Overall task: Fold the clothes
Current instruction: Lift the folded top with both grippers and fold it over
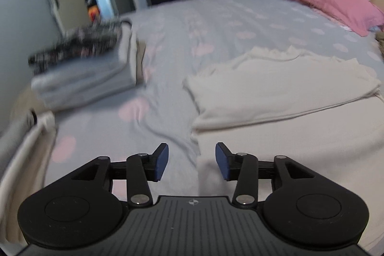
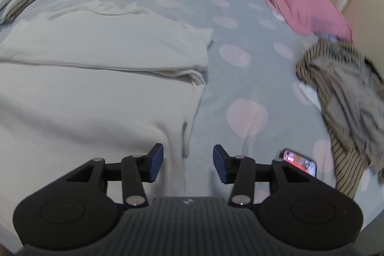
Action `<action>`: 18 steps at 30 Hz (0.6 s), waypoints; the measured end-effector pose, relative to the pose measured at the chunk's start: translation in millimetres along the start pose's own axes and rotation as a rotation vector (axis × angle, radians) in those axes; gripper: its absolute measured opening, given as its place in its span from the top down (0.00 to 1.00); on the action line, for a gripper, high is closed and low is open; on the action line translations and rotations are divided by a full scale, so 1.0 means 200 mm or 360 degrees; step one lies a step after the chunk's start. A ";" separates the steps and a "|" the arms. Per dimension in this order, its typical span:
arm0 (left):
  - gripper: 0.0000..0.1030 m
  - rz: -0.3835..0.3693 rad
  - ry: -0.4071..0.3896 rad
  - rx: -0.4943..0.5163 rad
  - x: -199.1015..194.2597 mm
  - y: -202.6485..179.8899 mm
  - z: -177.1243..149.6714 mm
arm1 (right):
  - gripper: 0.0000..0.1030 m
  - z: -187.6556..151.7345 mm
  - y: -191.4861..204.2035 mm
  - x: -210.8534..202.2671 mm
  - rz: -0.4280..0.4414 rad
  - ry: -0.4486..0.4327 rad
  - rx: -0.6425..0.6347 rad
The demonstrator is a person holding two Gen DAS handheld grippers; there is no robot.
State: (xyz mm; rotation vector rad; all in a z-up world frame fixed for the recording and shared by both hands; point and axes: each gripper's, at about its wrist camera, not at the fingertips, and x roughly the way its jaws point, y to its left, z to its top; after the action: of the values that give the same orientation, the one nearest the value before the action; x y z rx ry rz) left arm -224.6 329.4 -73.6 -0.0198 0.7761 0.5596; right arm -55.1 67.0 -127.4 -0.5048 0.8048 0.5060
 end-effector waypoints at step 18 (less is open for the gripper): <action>0.57 -0.0494 0.0129 0.0955 -0.15 -0.55 -0.32 | 0.49 -0.35 0.41 -0.26 0.0332 -0.0219 -0.1073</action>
State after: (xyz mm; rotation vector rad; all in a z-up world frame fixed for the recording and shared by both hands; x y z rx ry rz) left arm -230.2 208.1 -119.7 0.3865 0.9741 0.0175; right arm -171.5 76.1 -147.3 -0.9992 0.5424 1.0053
